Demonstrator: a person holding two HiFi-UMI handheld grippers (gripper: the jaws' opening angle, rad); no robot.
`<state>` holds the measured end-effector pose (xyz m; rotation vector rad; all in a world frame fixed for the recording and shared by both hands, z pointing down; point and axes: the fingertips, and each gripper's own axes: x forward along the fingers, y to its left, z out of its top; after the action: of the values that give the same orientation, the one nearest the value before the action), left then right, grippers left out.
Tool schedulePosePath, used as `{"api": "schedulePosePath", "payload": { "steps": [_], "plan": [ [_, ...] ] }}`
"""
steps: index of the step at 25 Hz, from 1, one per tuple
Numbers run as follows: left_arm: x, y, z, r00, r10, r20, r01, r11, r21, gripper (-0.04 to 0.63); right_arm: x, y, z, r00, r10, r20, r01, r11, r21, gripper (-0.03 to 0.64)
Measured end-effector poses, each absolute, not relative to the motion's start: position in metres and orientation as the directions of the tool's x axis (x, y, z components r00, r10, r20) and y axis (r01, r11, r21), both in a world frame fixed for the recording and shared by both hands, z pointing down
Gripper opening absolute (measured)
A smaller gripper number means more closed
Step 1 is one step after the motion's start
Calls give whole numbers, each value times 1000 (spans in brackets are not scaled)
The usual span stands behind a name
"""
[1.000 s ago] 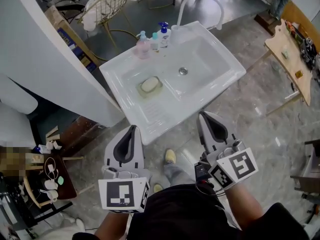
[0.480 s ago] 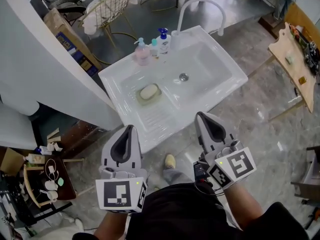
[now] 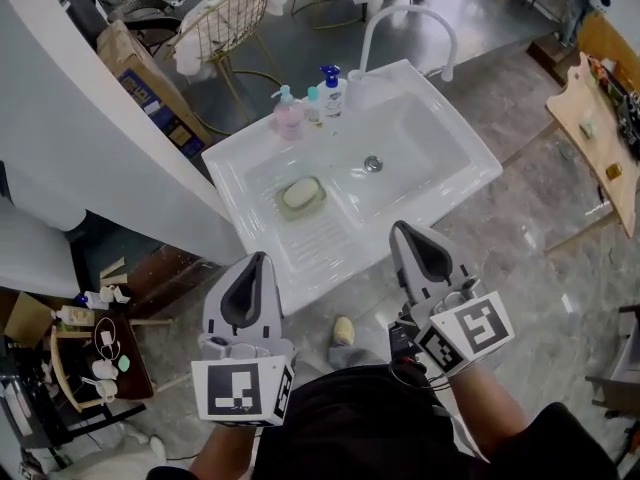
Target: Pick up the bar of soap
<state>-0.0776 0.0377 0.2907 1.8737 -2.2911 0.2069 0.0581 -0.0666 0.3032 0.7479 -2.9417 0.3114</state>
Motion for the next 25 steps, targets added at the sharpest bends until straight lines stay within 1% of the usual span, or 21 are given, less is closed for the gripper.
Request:
{"api": "schedulePosePath", "payload": {
  "steps": [8,15,25],
  "plan": [
    [-73,31,288,-200,-954,223,-979,202,-11,3,60,-76,301,-882,-457,115,-471,862,-186,8],
    [-66,18,279,-189,-962,198,-982,187,-28,3,59,-83,297,-888,-447,106,-459,870,-180,8],
    [-75,23,270,-217,-959,180,-976,214,-39,3,51,-81,293,-898,-431,92,-441,880,-179,8]
  ]
}}
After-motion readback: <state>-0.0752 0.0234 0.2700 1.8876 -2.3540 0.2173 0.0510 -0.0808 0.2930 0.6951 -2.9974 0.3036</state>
